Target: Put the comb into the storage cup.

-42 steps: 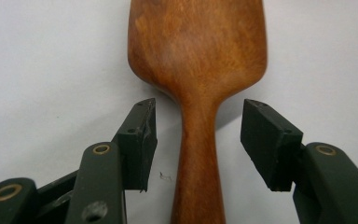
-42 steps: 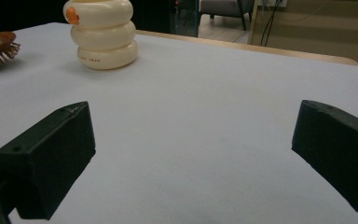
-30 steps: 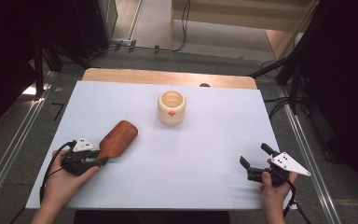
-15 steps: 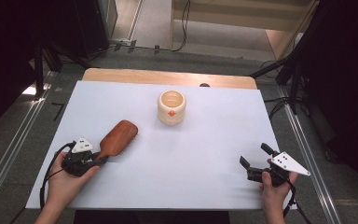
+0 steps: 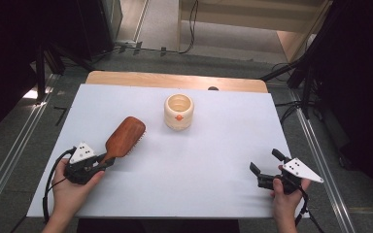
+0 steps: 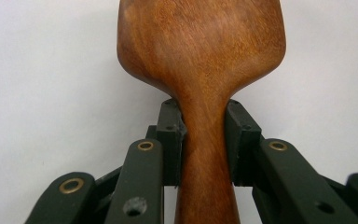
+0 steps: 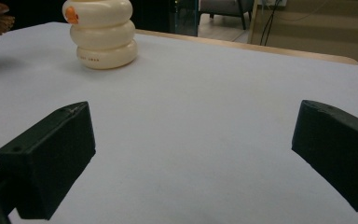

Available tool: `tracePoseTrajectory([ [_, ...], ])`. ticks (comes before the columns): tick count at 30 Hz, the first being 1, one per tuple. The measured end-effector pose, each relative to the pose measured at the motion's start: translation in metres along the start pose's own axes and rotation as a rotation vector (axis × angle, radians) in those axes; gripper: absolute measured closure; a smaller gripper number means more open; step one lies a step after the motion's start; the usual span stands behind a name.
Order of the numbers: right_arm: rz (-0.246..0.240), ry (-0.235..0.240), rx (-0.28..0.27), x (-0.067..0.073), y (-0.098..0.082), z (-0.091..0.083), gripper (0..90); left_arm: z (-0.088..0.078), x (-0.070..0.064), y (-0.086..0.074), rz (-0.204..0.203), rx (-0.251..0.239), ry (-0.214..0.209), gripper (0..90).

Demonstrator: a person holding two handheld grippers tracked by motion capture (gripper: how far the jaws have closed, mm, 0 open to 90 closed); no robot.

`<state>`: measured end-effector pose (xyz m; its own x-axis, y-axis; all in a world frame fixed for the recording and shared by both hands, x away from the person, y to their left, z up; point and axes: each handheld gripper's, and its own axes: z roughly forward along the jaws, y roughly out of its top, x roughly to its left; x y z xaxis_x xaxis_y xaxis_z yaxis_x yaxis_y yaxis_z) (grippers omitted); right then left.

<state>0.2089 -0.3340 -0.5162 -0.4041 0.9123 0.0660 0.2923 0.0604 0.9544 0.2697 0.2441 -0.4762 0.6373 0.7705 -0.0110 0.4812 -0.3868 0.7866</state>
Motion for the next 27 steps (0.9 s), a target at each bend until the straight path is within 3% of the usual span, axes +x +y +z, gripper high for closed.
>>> tracePoseTrajectory([
  [13,0.015,-0.002,0.02,0.004,0.01,0.001,0.0,-0.006,-0.022,0.019,0.028,-0.129,-0.015,71.7],
  [27,0.019,0.047,0.015,0.031,0.051,0.011,0.0,-0.002,-0.04,0.04,0.039,-0.211,-0.035,71.7],
])
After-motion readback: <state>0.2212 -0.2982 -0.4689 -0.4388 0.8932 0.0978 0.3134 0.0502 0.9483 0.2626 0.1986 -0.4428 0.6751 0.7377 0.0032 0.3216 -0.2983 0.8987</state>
